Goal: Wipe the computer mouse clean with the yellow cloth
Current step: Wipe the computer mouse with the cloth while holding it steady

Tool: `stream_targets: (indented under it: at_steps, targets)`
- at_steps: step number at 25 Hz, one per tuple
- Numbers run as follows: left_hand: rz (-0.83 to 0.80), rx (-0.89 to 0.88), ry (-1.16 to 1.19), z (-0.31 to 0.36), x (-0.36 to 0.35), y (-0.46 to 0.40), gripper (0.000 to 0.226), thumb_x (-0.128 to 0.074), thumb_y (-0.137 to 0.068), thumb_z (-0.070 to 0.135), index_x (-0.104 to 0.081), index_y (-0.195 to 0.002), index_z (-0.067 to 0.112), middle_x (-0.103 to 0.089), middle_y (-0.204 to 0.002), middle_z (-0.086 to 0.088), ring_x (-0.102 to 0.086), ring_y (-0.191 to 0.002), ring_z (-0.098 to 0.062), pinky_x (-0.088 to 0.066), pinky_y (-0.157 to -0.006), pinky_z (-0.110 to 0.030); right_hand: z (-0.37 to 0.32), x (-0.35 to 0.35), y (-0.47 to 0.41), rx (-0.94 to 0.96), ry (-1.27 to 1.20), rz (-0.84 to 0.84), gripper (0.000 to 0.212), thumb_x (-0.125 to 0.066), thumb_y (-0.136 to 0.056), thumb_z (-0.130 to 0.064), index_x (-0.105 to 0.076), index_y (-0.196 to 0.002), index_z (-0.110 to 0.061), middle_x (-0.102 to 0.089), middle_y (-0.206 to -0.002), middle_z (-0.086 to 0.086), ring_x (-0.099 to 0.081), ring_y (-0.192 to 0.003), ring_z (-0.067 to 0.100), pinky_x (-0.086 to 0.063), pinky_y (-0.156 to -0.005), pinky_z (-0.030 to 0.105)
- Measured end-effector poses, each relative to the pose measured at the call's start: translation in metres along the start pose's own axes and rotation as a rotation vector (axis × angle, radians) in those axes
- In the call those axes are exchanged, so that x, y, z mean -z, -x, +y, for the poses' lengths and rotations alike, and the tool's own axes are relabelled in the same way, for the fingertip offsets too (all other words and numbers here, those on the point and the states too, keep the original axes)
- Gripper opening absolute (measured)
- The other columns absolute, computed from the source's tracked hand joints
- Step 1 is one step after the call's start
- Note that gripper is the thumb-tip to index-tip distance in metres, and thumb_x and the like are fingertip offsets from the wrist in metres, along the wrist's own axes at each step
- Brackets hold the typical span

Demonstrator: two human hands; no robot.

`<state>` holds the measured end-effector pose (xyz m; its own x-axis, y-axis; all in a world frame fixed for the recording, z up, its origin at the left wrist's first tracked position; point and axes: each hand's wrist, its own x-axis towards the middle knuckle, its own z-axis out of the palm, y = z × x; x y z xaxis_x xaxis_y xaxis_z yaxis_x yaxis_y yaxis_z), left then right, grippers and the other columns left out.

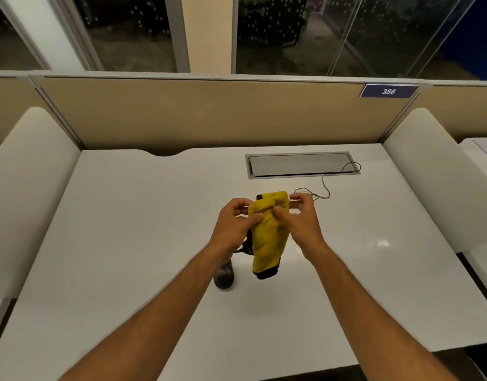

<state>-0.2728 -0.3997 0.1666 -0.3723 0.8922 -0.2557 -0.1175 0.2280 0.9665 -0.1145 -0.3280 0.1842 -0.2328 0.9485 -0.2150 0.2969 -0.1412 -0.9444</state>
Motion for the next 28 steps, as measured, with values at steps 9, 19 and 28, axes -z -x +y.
stream_targets:
  at_steps: [9, 19, 28]
  targets:
    - [-0.059, 0.143, 0.215, -0.013, 0.009, 0.000, 0.036, -0.077, -0.087, 0.020, -0.062, -0.119, 0.015, -0.072, -0.111, -0.011, -0.072, -0.100, -0.027, -0.061, -0.075, -0.033, 0.033, -0.043, 0.012, 0.148, 0.316, -0.208, 0.080, -0.078, -0.082, -0.038, -0.032, -0.148, -0.034, -0.052, -0.134, -0.012, -0.056, -0.112, 0.007, -0.049, -0.087, 0.021]
    - [-0.134, -0.036, -0.456, -0.078, 0.094, 0.010, 0.044, -0.076, -0.076, 0.044, -0.063, -0.119, 0.043, -0.070, -0.112, 0.018, -0.065, -0.106, 0.001, -0.054, -0.094, -0.030, 0.073, -0.064, -0.002, 0.049, 0.176, -0.178, 0.030, -0.071, -0.090, -0.033, -0.065, -0.120, -0.031, -0.070, -0.107, -0.016, -0.065, -0.097, -0.002, -0.050, -0.080, 0.011]
    - [-0.291, -0.200, -1.290, -0.199, 0.115, 0.001, 0.126, -0.044, -0.066, 0.094, 0.006, -0.158, 0.023, 0.018, -0.165, 0.005, 0.027, -0.148, -0.014, 0.011, -0.118, -0.049, 0.125, -0.062, -0.007, -0.012, 0.206, -0.199, 0.029, -0.072, -0.090, -0.027, -0.066, -0.118, -0.030, -0.071, -0.107, -0.012, -0.067, -0.099, 0.002, -0.051, -0.083, 0.016]
